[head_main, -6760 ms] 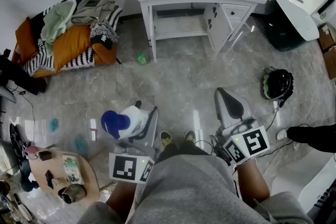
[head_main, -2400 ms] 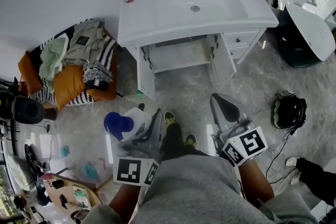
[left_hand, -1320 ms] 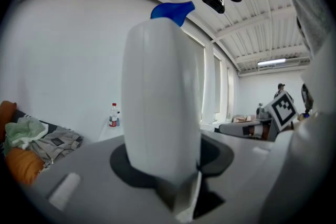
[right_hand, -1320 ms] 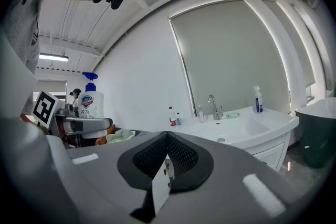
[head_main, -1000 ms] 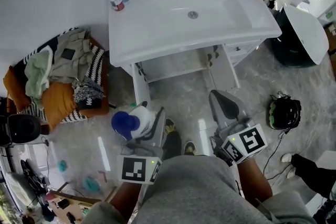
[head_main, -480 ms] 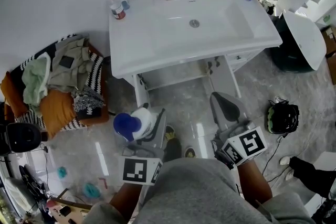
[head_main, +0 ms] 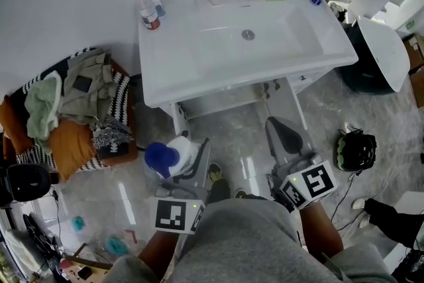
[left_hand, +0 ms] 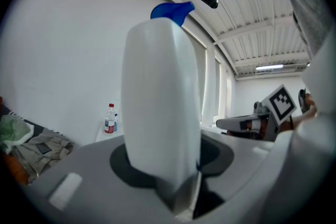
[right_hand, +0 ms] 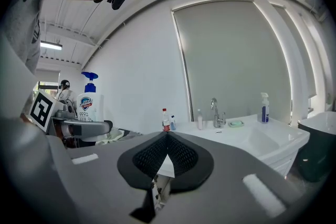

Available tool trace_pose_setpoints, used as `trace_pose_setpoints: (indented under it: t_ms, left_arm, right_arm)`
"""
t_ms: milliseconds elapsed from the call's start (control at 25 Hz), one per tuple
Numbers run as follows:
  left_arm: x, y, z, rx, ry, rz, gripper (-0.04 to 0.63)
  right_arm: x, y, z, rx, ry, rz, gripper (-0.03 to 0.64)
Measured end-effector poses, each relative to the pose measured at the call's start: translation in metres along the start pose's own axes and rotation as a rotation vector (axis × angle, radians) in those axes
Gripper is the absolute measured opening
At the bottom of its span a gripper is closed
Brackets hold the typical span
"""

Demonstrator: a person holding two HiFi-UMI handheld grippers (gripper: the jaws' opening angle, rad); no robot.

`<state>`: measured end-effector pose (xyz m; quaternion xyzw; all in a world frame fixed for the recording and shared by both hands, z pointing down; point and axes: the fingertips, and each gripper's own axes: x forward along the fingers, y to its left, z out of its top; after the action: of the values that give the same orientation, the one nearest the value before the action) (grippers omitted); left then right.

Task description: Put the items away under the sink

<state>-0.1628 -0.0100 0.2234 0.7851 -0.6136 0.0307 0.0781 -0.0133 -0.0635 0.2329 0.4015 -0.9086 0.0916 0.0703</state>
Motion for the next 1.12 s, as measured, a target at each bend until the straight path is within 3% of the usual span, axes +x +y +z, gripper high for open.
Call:
trace_pose_setpoints:
  t_ms: [760, 1120]
  left_arm:
    - [0.018, 0.003, 0.007, -0.020, -0.020, -0.054, 0.184]
    - [0.022, -0.002, 0.007, -0.014, -0.011, -0.030, 0.184]
  right_arm:
    - [0.010, -0.010, 0.008, -0.019, -0.005, -0.051, -0.002]
    - [0.015, -0.021, 0.007, -0.024, 0.001, -0.026, -0.002]
